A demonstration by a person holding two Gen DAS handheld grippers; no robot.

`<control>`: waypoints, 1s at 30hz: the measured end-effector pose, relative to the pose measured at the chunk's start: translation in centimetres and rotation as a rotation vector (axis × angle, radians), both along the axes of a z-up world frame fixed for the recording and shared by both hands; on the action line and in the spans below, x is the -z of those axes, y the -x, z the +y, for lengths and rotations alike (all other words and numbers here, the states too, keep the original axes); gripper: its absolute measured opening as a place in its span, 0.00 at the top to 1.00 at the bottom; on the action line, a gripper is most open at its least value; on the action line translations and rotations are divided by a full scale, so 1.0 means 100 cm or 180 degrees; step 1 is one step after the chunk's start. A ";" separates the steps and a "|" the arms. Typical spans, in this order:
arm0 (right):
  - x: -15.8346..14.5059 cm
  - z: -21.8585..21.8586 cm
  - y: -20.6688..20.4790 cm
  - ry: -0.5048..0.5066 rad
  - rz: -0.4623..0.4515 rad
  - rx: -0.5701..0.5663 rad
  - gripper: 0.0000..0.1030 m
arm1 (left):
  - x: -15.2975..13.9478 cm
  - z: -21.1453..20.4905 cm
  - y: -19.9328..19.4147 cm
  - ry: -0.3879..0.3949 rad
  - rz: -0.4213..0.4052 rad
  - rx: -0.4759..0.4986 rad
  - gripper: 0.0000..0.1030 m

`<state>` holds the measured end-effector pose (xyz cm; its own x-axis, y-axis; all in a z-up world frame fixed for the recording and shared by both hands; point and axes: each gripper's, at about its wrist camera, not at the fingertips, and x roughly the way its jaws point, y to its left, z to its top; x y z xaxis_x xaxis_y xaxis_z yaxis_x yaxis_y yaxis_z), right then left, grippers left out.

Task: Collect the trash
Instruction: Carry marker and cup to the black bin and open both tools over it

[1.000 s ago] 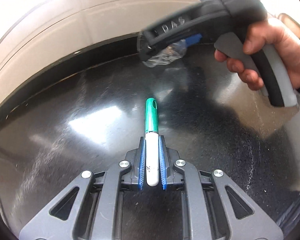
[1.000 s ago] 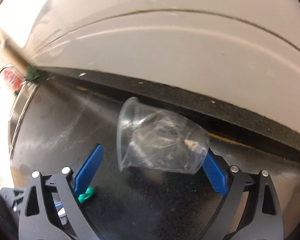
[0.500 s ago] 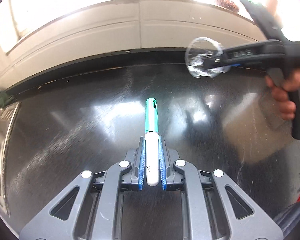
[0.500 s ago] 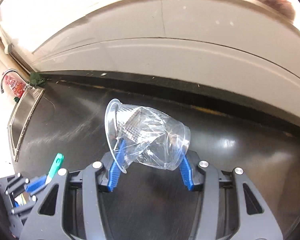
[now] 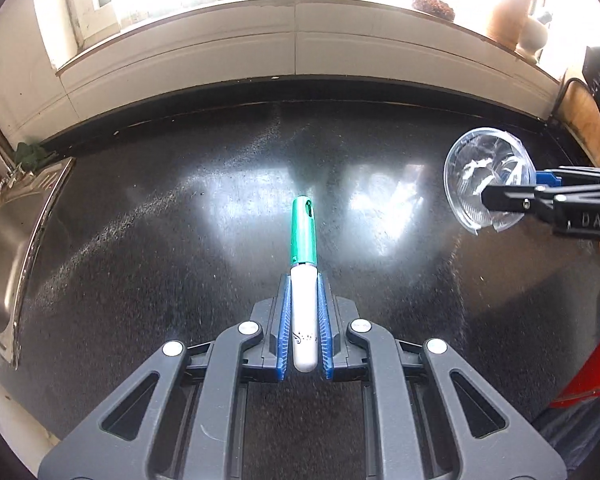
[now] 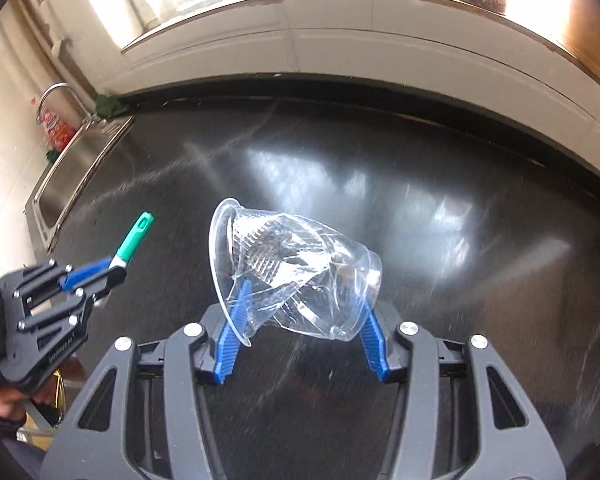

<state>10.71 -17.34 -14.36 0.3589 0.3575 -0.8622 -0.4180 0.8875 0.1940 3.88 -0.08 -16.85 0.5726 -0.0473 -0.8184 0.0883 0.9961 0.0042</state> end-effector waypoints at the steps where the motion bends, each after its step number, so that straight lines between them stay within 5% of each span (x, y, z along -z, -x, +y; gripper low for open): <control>1: 0.002 0.005 0.005 0.0001 -0.0003 0.0007 0.51 | -0.003 0.003 0.003 -0.0002 -0.0009 0.0009 0.88; 16: -0.021 0.032 0.036 0.0016 -0.0172 -0.0332 0.50 | -0.019 0.035 0.043 0.0072 -0.0206 -0.0332 0.88; 22: -0.026 0.111 0.058 -0.0043 -0.0175 -0.0958 0.50 | -0.027 0.088 0.093 0.0102 -0.0283 -0.0895 0.88; 30: -0.024 0.252 0.145 -0.0194 -0.0037 -0.2156 0.49 | -0.011 0.179 0.212 0.0118 -0.0159 -0.1987 0.88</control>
